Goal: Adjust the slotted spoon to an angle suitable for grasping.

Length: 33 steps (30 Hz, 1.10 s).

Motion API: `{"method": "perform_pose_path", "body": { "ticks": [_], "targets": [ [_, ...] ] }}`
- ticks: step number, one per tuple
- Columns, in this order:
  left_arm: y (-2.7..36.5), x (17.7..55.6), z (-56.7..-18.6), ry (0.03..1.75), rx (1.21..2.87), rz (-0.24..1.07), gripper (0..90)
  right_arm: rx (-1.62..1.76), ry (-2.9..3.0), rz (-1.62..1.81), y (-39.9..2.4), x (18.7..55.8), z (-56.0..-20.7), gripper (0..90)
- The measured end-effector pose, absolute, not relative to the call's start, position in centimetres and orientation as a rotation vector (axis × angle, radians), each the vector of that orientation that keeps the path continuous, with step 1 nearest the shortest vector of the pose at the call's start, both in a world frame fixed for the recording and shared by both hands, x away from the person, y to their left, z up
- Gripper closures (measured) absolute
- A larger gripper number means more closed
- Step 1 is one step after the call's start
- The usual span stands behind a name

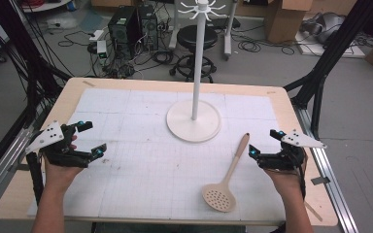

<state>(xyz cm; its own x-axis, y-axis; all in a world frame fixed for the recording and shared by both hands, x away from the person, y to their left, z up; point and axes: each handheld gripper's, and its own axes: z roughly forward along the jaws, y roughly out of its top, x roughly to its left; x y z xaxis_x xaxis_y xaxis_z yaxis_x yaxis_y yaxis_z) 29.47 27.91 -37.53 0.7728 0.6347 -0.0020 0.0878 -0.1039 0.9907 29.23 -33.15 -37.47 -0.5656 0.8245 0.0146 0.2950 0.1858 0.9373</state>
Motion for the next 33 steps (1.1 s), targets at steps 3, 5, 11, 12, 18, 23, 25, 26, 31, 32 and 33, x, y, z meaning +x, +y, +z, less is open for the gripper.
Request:
{"method": "perform_pose_path", "body": {
  "ticks": [3,5,11,12,18,23,25,26,31,32,33],
  "targets": [
    [27.8,29.6,-37.6,0.586,1.630,0.499,5.8,1.053,1.970,1.367,-33.2,29.2,-37.7,0.4],
    [27.9,29.5,-37.5,0.581,1.622,0.498,5.9,1.055,1.978,1.358,-33.2,29.1,-37.7,0.4],
    [27.8,29.5,-37.6,0.583,1.624,0.497,5.8,1.041,1.978,1.343,-33.0,28.6,-37.6,1.2],
    [27.7,29.6,-37.6,0.581,1.627,0.493,5.8,1.039,1.984,1.342,-33.0,28.5,-37.6,3.6],
    [27.4,29.6,-37.7,0.575,1.639,0.492,5.8,0.984,2.035,1.337,-32.7,28.3,-37.5,17.5],
    [27.5,29.5,-37.7,0.580,1.641,0.495,5.8,0.952,2.105,1.342,-32.5,28.2,-37.5,36.2],
    [27.4,29.7,-37.7,0.575,1.651,0.495,5.8,0.925,2.153,1.344,-32.4,28.2,-37.5,45.3],
    [27.4,29.7,-37.8,0.579,1.652,0.493,5.8,0.921,2.168,1.337,-32.2,28.2,-37.6,49.3],
    [27.5,29.7,-37.7,0.577,1.644,0.496,5.9,0.904,2.208,1.323,-31.9,28.0,-37.6,64.1],
    [27.5,29.7,-37.7,0.578,1.642,0.497,5.9,0.901,2.214,1.323,-31.8,28.0,-37.6,67.3],
    [27.5,29.7,-37.7,0.581,1.642,0.497,5.8,0.870,2.234,1.311,-31.5,27.9,-37.5,71.0]
  ]
}}
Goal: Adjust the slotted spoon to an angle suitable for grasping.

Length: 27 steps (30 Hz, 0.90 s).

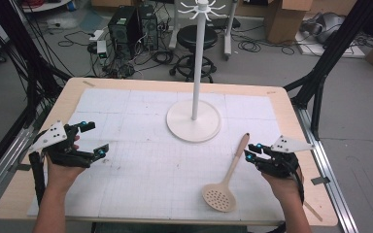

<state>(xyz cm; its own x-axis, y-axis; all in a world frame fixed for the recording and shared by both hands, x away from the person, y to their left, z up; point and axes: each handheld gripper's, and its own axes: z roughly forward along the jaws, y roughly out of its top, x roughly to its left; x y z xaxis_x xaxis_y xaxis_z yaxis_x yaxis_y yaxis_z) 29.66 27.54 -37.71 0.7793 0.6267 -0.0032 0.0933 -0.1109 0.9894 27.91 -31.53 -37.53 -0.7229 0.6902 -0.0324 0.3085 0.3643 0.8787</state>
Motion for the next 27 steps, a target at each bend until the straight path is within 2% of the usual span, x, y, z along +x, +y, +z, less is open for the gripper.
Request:
{"method": "perform_pose_path", "body": {
  "ticks": [6,7,9,27],
  "targets": [
    [27.5,29.6,-37.7,0.582,1.642,0.500,5.9,0.819,2.310,1.245,-31.0,27.8,-37.8,81.1],
    [27.5,29.6,-37.7,0.581,1.642,0.500,5.8,0.815,2.336,1.236,-31.0,27.9,-37.7,85.8],
    [27.5,29.6,-37.7,0.581,1.642,0.499,5.8,0.806,2.359,1.228,-30.9,27.9,-37.6,89.2],
    [27.5,29.8,-37.9,0.587,1.641,0.491,5.9,0.757,2.705,0.921,-28.2,28.2,-39.5,89.7]
  ]
}}
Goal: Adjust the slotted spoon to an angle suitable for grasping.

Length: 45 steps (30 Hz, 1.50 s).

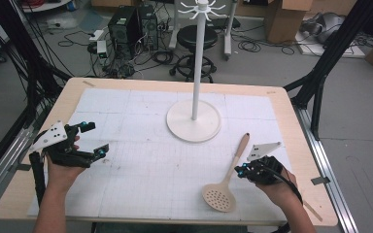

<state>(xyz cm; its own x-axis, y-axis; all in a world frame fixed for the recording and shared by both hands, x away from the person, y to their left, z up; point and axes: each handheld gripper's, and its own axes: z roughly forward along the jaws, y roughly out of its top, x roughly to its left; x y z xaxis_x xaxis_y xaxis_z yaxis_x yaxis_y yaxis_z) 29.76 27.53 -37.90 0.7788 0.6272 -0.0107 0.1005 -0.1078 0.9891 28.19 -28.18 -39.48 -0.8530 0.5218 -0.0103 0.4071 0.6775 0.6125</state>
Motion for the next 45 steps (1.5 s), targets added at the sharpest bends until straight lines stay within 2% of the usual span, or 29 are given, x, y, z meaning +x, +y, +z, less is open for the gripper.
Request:
{"method": "perform_pose_path", "body": {
  "ticks": [8,27,45],
  "targets": [
    [27.6,29.8,-37.9,0.585,1.641,0.492,5.9,0.749,2.832,0.786,-26.6,28.6,-41.5,90.0],
    [27.6,29.8,-37.9,0.587,1.641,0.490,5.9,0.756,2.840,0.841,-26.2,28.1,-41.9,90.0],
    [27.6,29.9,-38.0,0.587,1.634,0.488,5.9,0.709,2.848,0.885,-21.5,29.6,-42.1,90.0]
  ]
}}
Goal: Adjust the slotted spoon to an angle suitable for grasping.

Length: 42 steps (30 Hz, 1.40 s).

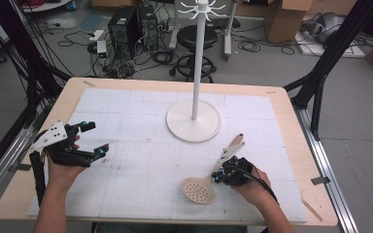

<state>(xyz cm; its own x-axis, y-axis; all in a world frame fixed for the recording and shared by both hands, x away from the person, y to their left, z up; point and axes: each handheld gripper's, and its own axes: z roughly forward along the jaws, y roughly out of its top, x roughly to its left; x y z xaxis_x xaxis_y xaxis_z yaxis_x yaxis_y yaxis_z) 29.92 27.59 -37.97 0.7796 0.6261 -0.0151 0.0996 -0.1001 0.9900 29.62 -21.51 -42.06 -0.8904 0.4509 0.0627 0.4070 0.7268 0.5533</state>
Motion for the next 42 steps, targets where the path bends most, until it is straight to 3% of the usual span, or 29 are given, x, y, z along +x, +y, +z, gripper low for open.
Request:
{"method": "perform_pose_path", "body": {
  "ticks": [14,24,34,42],
  "targets": [
    [27.6,30.0,-38.0,0.584,1.633,0.490,5.8,0.735,2.813,0.925,-18.0,30.8,-42.4,90.0],
    [27.7,30.0,-38.0,0.584,1.637,0.491,5.9,0.755,2.730,1.025,-20.0,31.6,-40.8,89.6],
    [27.7,30.0,-38.0,0.586,1.629,0.490,5.8,0.955,2.494,1.087,-23.6,36.9,-38.4,89.6],
    [27.7,30.0,-38.0,0.583,1.630,0.488,5.9,1.119,2.428,0.992,-24.8,40.9,-40.0,90.0]
  ]
}}
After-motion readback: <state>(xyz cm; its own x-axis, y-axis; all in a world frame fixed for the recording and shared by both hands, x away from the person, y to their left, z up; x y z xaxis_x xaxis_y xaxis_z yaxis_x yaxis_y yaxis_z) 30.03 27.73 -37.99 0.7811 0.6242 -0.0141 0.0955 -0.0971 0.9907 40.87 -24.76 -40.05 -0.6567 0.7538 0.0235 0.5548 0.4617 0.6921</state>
